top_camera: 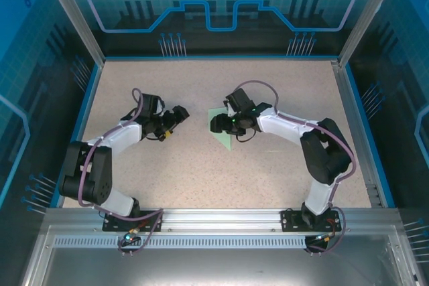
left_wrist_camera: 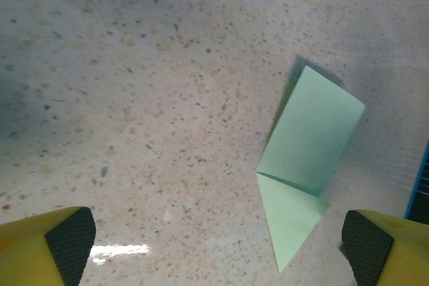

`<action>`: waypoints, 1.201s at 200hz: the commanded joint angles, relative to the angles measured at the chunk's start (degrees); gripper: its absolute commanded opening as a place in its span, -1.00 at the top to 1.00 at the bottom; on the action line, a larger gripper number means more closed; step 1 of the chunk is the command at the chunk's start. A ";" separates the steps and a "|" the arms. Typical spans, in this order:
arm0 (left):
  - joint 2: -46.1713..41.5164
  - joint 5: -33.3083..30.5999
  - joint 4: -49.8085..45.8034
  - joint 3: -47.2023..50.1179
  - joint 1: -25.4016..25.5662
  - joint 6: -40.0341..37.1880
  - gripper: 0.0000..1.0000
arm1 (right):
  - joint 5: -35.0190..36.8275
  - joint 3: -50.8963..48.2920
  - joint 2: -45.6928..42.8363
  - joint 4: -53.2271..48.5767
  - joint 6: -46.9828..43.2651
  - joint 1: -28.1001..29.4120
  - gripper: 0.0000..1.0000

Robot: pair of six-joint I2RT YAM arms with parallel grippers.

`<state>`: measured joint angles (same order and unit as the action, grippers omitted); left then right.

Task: Fold a paper plane with a square sheet of paper (pick it up from the middle)
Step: Move the paper to the center of the table, then fold the wing for the fifth time at the center of the table.

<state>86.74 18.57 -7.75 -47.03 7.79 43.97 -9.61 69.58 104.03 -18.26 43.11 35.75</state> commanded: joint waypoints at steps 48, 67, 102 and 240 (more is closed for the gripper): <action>2.79 5.80 4.50 0.03 1.04 2.70 -0.97 | 2.72 3.11 8.91 2.70 10.26 0.62 -0.29; 3.31 5.86 4.11 -0.29 1.17 2.38 -0.97 | 2.25 4.99 11.20 -0.53 6.90 0.61 -0.27; 3.77 6.29 3.54 -0.55 1.26 1.76 -0.97 | -2.09 7.52 13.40 -11.43 -9.27 0.55 -0.23; 6.99 7.35 6.13 -1.87 6.87 4.88 -0.97 | -5.88 0.21 1.94 -3.90 -10.38 -5.41 -0.21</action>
<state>92.25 23.51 -3.64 -47.18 13.63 46.85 -15.75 71.29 106.00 -24.95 28.86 30.55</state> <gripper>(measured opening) 0.985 0.607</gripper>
